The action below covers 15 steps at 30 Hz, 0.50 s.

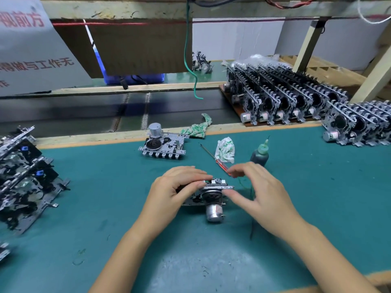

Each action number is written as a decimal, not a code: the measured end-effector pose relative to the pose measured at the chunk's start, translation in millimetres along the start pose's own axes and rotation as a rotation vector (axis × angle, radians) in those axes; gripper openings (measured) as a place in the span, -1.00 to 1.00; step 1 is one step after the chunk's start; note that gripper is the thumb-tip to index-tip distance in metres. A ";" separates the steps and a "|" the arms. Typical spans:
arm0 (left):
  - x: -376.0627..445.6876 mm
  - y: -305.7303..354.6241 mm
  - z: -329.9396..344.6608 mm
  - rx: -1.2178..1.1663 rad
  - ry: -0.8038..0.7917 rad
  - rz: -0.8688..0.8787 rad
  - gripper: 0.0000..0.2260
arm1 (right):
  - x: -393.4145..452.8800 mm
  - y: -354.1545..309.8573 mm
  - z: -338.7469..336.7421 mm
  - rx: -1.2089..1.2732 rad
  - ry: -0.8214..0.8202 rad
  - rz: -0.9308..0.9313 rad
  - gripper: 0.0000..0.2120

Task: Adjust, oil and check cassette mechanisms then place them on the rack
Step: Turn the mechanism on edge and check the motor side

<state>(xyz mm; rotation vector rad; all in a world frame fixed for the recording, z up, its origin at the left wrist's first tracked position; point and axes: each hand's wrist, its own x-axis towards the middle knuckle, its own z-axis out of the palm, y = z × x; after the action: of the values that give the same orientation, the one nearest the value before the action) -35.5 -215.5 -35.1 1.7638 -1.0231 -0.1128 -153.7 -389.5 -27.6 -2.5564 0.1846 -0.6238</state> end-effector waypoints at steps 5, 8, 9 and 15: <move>-2.9 5.4 -13.1 0.065 0.064 0.006 -0.88 | 26.8 -23.0 -6.9 -0.224 -0.057 -0.241 -0.61; -3.7 6.3 -19.8 0.236 0.087 0.046 -0.90 | 43.6 -27.2 -6.0 -0.339 -0.147 -0.361 -0.62; -3.4 6.5 -21.3 0.275 0.077 0.059 -0.88 | 47.8 -26.1 -5.4 -0.377 -0.162 -0.396 -0.62; -0.8 7.3 -23.3 0.346 0.015 0.132 -0.83 | 50.3 -17.7 -12.2 -0.425 -0.199 -0.526 -0.65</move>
<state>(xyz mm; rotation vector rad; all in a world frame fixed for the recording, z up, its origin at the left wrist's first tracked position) -28.3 -198.6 -19.0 1.9949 -1.1988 0.1698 -114.6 -391.6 10.6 -3.0824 -0.4906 -0.5499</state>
